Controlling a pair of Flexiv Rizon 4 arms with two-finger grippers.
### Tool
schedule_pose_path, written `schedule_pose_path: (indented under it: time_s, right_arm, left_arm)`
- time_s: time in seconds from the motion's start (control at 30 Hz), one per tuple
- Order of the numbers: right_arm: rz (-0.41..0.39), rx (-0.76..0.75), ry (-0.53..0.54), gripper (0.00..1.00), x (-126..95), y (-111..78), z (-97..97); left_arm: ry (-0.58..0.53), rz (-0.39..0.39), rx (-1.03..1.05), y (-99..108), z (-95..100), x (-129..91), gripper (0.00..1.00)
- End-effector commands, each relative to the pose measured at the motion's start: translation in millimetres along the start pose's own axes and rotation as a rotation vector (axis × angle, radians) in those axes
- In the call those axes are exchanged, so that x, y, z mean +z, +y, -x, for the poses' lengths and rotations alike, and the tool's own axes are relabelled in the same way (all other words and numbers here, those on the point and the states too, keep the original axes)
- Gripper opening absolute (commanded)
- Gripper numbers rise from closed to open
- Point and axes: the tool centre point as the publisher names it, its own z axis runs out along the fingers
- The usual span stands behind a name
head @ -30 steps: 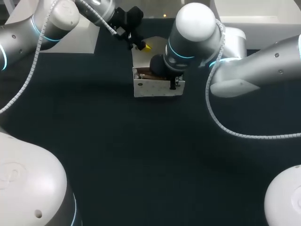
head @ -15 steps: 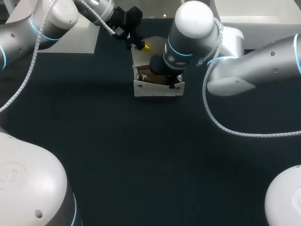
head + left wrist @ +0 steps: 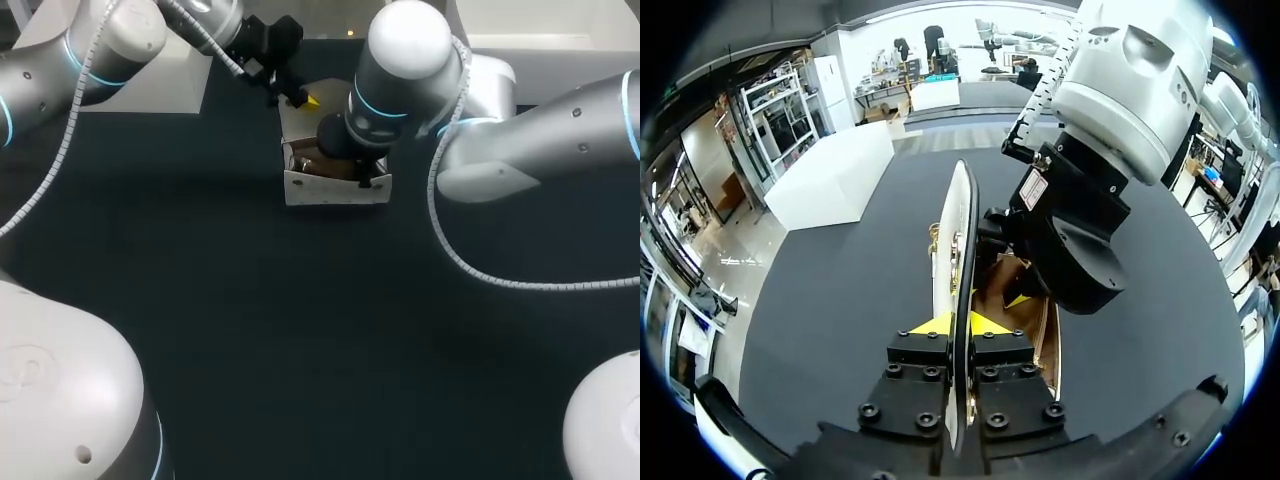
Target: Pick up the bag, open it, inspect its contents, close it, and place it on the opposite side
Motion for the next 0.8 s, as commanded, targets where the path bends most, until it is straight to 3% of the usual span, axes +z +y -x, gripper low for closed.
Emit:
schedule_pose_path:
  time_s: [0.03, 0.8]
  right_arm:
    - [-0.005, 0.001, -0.004, 1.00, -0.1, 3.0, 1.4]
    - [-0.001, 0.006, -0.028, 1.00, -6.2, 3.5, 4.1]
  left_arm:
    - [0.003, 0.000, 0.003, -1.0, 0.0, 1.7, 0.00]
    - [0.008, 0.009, 0.011, -1.1, -0.3, 3.9, 0.00]
